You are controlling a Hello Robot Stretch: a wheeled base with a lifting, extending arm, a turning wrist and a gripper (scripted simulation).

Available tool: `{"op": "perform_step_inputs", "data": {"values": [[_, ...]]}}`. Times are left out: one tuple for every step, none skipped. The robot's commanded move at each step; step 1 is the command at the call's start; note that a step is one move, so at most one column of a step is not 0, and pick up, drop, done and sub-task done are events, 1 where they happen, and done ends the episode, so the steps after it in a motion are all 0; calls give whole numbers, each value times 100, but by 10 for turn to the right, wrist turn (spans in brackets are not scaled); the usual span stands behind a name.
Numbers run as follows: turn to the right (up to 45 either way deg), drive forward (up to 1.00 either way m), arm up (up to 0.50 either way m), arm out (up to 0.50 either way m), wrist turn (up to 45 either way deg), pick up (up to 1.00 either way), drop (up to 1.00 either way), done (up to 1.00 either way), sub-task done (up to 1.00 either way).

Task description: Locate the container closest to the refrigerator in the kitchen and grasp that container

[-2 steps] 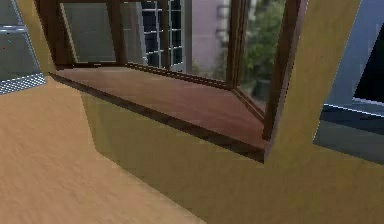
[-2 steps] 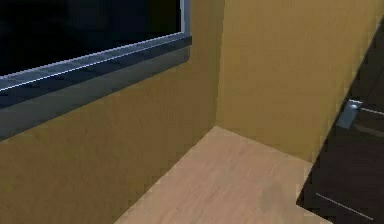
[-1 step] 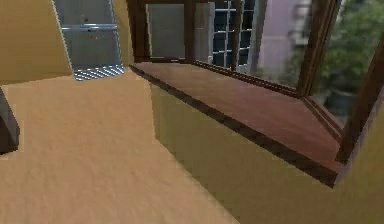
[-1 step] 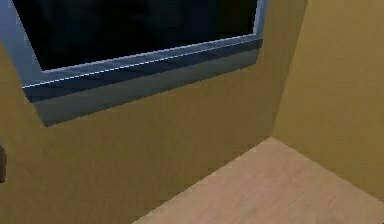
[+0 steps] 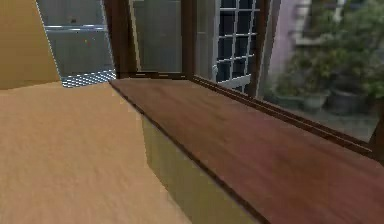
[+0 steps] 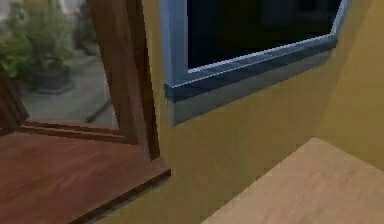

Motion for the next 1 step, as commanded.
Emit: {"op": "perform_step_inputs", "data": {"values": [[-360, 0, 0, 0, 0, 0, 0, 0, 0]]}}
